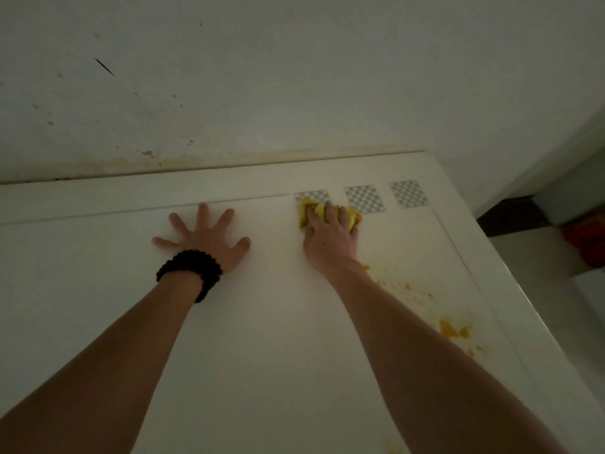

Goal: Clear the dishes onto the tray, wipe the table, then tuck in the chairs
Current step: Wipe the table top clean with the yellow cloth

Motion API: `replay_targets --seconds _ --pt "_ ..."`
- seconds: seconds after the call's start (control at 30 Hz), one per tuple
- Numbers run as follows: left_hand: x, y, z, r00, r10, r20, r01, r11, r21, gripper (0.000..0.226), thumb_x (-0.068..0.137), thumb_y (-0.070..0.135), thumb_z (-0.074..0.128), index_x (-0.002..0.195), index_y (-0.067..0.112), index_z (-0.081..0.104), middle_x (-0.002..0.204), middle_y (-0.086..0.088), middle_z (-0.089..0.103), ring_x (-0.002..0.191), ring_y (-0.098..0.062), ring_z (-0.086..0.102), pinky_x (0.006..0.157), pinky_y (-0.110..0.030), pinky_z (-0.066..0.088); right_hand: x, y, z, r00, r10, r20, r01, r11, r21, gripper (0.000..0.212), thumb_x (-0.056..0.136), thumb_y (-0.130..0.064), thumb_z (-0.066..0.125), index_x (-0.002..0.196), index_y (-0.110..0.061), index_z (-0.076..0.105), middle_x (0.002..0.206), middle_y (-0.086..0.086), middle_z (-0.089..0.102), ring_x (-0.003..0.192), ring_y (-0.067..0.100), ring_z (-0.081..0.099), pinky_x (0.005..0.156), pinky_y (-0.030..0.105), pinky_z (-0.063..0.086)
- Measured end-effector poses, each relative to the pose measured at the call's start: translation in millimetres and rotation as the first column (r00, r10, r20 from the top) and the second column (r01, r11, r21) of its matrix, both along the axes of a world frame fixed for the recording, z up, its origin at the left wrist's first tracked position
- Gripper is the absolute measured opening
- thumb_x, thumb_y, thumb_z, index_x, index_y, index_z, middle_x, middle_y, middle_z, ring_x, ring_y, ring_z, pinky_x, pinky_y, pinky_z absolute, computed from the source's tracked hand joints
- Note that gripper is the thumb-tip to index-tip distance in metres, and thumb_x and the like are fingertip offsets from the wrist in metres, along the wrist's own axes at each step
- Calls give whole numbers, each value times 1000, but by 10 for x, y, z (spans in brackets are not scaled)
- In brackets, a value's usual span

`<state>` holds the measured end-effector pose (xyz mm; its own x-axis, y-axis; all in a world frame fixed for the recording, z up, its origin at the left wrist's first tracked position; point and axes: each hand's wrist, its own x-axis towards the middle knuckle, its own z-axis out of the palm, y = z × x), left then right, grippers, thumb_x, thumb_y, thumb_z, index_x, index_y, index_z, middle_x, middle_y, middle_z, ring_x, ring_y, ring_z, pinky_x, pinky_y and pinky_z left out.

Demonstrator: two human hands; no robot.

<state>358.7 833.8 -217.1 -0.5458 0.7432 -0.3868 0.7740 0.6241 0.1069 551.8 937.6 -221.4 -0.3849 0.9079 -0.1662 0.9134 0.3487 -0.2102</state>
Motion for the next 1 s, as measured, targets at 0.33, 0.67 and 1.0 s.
replay_targets --seconds 0.33,0.67,1.0 --pt "1101 -195 89 967 -255 -13 255 964 75 58 99 46 28 152 40 6 163 0 -5 146 -40 -8 111 -70 5 496 -355 72 947 322 -1 -322 946 -29 49 105 -39 32 154 -40 26 167 -3 11 154 28 1 122 56 7" --pt "1313 -161 -40 982 -165 -96 179 972 154 50 97 45 31 146 33 24 160 2 12 146 -38 3 111 -69 11 584 -256 -24 917 396 -40 -395 918 39 49 103 -38 37 151 -38 33 166 -1 18 153 29 5 121 56 6" --pt "1526 206 35 994 60 -87 -46 987 156 49 95 39 39 143 39 32 155 -1 22 140 -41 13 110 -64 17 855 374 -51 832 553 -48 -551 833 39 50 102 -37 38 151 -41 33 166 -2 16 153 25 6 122 54 8"
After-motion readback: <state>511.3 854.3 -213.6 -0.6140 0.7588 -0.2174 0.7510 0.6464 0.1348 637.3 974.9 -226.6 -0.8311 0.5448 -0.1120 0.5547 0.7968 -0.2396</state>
